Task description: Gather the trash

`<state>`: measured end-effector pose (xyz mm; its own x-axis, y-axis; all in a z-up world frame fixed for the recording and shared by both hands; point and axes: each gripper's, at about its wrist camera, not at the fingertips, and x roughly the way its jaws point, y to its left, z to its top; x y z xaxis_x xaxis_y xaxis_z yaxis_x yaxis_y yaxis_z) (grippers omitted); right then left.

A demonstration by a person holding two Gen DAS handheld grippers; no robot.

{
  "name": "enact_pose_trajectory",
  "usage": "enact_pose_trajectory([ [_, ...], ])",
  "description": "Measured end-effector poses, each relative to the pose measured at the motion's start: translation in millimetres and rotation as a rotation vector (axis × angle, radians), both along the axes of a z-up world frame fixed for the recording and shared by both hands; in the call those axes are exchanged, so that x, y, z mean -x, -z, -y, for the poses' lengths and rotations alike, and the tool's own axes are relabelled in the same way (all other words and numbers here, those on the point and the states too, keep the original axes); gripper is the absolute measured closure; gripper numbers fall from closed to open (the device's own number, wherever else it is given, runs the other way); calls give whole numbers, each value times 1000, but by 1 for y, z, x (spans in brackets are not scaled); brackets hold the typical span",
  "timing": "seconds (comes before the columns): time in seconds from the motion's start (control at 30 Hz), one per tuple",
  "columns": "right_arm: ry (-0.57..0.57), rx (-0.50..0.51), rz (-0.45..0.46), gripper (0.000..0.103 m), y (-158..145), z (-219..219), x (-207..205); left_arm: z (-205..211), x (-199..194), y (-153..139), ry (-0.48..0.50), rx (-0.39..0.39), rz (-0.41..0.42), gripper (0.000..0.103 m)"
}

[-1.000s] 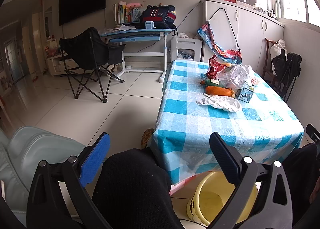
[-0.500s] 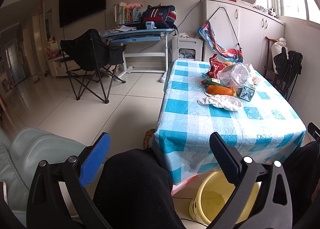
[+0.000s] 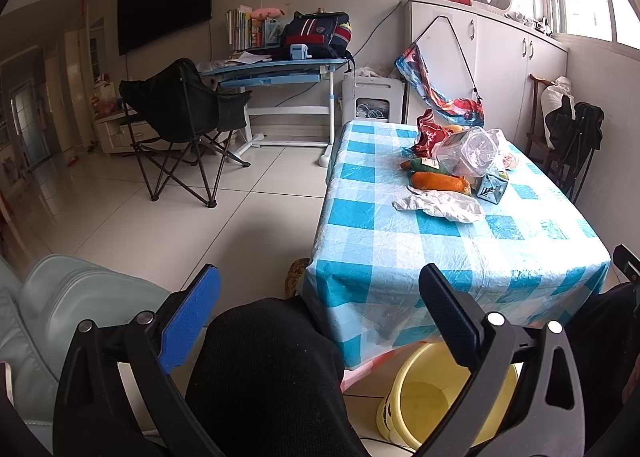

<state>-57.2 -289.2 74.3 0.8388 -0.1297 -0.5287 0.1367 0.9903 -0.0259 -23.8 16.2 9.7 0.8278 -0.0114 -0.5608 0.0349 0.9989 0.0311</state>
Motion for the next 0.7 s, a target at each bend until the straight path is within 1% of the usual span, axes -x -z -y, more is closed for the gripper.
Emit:
enact_pose_trajectory([
  [0.37,0,0,-1,6,0,0,0,0,3,-3,11,8,21,7],
  [0.7,0,-1,0,6,0,0,1,0,3,-3,11,8,21,7],
])
